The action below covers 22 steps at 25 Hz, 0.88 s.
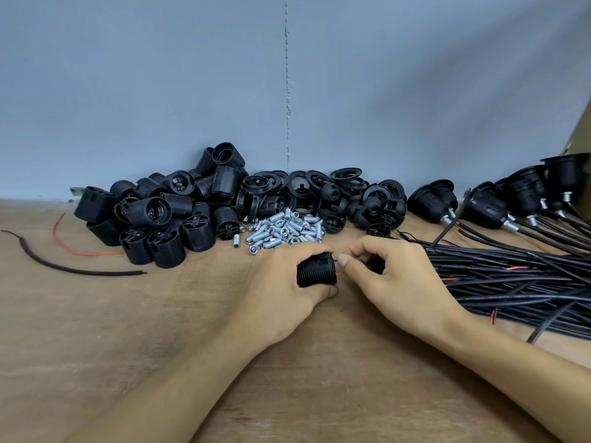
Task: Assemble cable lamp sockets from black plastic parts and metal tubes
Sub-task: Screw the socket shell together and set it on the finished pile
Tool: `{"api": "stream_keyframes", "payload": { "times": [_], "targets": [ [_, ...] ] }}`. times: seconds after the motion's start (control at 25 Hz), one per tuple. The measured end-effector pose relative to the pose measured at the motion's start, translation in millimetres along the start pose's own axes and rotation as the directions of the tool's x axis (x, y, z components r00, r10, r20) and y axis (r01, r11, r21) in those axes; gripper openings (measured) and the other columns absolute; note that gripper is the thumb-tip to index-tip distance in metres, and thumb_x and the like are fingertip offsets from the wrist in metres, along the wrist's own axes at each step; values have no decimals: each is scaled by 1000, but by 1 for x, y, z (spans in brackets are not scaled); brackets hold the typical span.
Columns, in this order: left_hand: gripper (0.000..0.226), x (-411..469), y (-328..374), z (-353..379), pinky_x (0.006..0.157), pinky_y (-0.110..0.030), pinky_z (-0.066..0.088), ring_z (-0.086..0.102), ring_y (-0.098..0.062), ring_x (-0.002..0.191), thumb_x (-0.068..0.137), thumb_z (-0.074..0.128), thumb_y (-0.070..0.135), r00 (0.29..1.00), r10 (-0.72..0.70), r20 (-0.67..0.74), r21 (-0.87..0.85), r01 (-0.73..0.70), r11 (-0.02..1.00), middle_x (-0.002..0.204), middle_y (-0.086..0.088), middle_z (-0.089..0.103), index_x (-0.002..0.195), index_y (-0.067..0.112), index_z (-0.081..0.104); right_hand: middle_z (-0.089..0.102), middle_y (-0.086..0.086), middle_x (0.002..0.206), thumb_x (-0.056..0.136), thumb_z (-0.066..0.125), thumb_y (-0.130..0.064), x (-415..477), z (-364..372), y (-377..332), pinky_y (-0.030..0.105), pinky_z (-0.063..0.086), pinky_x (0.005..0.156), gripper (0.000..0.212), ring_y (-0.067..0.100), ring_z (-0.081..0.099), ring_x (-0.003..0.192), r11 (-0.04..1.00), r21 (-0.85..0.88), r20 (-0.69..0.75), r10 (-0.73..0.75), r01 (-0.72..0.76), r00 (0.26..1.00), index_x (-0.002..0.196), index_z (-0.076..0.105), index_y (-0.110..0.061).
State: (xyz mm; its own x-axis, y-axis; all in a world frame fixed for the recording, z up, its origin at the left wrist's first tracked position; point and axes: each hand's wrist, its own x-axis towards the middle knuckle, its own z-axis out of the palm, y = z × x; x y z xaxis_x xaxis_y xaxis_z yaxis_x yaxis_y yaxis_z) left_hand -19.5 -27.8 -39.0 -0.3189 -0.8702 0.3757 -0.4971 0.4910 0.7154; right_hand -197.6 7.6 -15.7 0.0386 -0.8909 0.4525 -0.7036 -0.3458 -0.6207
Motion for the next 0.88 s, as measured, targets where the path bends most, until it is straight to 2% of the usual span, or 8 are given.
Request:
{"api": "stream_keyframes", "payload": {
  "times": [0.16,0.32,0.52,0.72,0.88],
  "targets": [
    [48,-1,1,-1,88,-22,50,64,3,96,71,91,29,999,-44,-3,-8,44,999,101,20,72,111,38,65,62,-11,65,94,66,-21,0,1,3,9,37,63,19,0,56,70,1000,-16,16,27,-27,1000,75,68,-24],
    [37,1,4,-3,79,-25,50,65,-2,86,69,92,26,1000,-14,16,-6,14,1000,88,15,72,98,33,69,57,-10,63,95,64,-20,1,0,2,10,36,60,21,0,51,63,999,2,25,44,-44,999,74,66,-22],
    [36,0,4,-2,78,-24,50,65,-3,85,69,92,27,1000,-13,29,-21,13,1000,88,15,72,96,35,68,56,-14,61,95,64,-23,1,1,1,10,37,62,21,-1,53,66,998,23,28,57,-57,998,74,64,-26],
    [36,-1,5,-2,67,-9,42,64,-1,81,69,92,27,1000,-9,22,-22,10,1000,85,18,70,92,38,66,57,-20,60,95,64,-23,1,1,2,9,37,62,23,-2,52,65,997,34,29,73,-74,997,72,63,-26],
    [35,-3,9,-2,65,-7,41,64,1,76,69,92,26,1000,13,20,-26,-13,1000,82,21,70,89,36,66,58,-11,64,95,63,-25,1,2,4,12,37,62,19,2,52,66,994,29,35,104,-105,994,77,66,-21]
  ]
}}
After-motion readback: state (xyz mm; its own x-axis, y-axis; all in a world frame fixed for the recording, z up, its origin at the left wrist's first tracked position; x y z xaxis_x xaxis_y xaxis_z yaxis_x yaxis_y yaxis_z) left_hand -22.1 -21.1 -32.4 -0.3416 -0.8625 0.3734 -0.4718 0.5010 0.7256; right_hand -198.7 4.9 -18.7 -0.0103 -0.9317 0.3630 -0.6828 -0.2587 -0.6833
